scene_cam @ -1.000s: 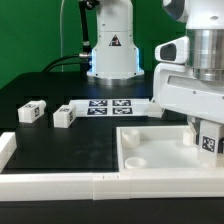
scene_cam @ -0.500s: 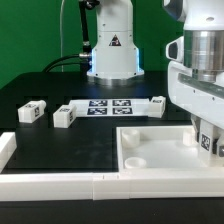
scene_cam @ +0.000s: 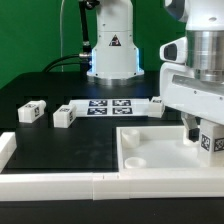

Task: Assemble one leg

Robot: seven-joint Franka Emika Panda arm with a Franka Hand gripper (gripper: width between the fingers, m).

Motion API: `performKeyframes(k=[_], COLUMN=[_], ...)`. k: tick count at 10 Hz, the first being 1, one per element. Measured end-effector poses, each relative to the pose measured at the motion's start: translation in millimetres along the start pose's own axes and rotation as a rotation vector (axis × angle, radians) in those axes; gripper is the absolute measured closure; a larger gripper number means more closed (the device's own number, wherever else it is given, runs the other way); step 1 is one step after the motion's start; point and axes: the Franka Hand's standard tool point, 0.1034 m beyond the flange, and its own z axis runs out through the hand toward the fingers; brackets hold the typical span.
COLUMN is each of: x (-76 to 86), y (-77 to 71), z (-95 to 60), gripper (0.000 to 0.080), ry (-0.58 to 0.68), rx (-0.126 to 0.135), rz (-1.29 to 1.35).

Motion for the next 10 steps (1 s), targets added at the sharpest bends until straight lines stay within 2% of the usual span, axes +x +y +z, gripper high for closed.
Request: performKeyframes(k=[3, 6, 8, 10], x=[5.1, 7.3, 7.9, 7.9], y=[0.9, 0.2, 0.7, 0.7], z=[-0.4, -1.8, -1.7, -1.7], gripper=[0.0151, 0.0151, 0.0151, 0.0405], ry=[0.004, -0.005, -0.005, -0.005], rx=[-0.003, -0.035, -0.038, -0.038], rz=[-0.376, -0.747, -0.834, -0.833])
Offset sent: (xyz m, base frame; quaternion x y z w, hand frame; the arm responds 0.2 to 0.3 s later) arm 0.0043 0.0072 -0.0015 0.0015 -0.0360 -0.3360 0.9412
